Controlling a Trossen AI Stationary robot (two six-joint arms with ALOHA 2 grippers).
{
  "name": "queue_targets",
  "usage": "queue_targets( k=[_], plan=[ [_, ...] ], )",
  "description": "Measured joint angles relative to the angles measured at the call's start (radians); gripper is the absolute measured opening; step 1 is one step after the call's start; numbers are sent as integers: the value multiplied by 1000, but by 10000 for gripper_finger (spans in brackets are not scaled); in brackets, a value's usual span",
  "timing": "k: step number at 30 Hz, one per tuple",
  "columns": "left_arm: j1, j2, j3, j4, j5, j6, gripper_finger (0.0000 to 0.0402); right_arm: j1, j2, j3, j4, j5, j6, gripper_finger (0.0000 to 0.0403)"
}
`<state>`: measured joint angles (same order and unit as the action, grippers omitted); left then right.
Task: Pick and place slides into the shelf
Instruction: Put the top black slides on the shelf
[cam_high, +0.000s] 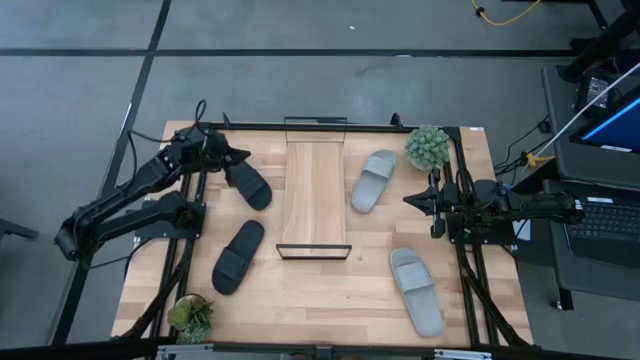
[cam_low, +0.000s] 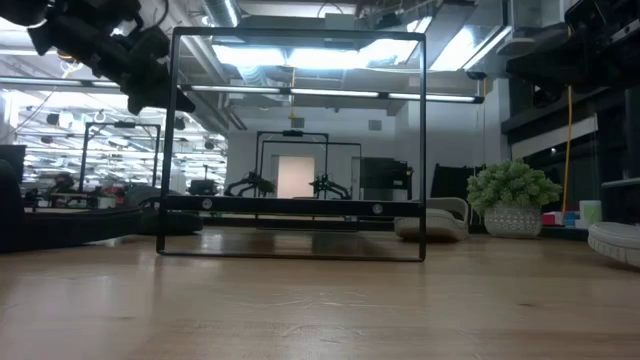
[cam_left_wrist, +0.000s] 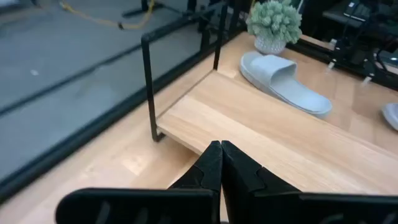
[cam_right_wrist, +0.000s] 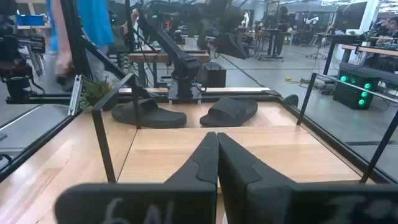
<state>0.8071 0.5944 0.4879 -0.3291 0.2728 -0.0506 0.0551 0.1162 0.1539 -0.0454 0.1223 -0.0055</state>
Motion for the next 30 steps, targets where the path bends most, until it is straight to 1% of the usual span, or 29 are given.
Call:
queue_targets(
  k=[3, 5, 11, 17, 20, 27, 30],
  plan=[
    [66, 52, 21, -51, 88, -17, 0, 0, 0, 0, -2, 0, 0, 6],
    [97, 82, 26, -98, 112, -15, 0, 0, 0, 0, -2, 0, 0, 6],
    [140, 169, 27, -107, 85, -18, 0, 0, 0, 0, -2, -1, 2, 6],
    [146, 197, 27, -84, 81, 32, 5, 0, 0, 0, -3, -3, 4, 6],
    [146, 197, 27, -76, 86, 32, 28, 0, 0, 0, -3, -3, 6, 6],
    [146, 197, 50, -88, 65, 33, 109, 0, 0, 0, -3, -3, 71, 6],
    [146, 197, 65, -120, 68, 19, 135, 0, 0, 0, -3, -3, 80, 6]
  ],
)
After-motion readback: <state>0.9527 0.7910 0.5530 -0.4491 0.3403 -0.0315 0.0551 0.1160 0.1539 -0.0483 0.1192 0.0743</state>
